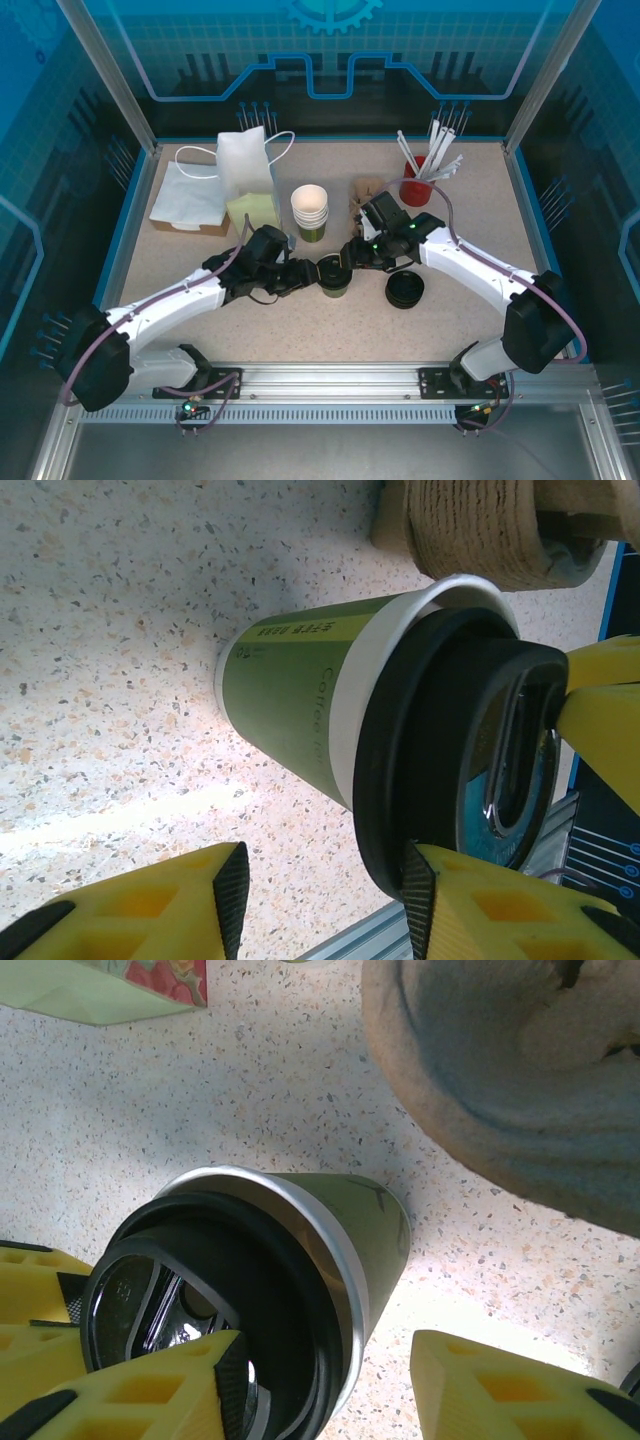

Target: Pack the takeout coffee

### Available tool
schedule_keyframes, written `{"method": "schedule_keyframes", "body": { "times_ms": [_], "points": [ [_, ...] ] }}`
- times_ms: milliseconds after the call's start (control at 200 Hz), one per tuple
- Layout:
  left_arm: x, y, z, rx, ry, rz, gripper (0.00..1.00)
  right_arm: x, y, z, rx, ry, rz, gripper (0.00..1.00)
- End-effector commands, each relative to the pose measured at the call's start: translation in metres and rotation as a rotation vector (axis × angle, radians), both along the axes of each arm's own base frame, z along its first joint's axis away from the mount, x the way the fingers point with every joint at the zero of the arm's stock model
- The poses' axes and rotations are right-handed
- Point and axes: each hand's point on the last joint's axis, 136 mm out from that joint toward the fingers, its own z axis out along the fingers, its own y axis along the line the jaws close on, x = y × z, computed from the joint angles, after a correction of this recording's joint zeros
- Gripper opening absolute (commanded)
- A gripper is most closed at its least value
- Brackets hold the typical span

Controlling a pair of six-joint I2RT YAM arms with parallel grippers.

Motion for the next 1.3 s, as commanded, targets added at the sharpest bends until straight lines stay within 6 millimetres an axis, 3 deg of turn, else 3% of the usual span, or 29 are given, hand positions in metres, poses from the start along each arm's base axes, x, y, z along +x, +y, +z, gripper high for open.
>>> {"method": "schedule_keyframes", "body": {
  "times_ms": [0, 565, 891, 1296],
  "points": [
    [0.006, -0.007, 0.009, -0.023, -0.025, -0.024, 0.47, 0.003, 0.006, 0.008, 0.006, -0.017, 0.000, 0.48],
    [0.016, -0.013, 0.011, -0.007, -0.047, -0.036, 0.50, 0.003, -0.010, 0.017, 0.004, -0.058, -0.044, 0.51],
    [0.014, -0.002, 0.025, 0.007, -0.095, -0.009, 0.54, -0.002, 0.001, 0.010, 0.040, -0.005, -0.013, 0.44],
    [0.013, 0.007, 0.035, 0.020, -0.115, 0.023, 0.58, -0.004, 0.010, 0.008, 0.078, 0.026, -0.006, 0.45]
  ]
}}
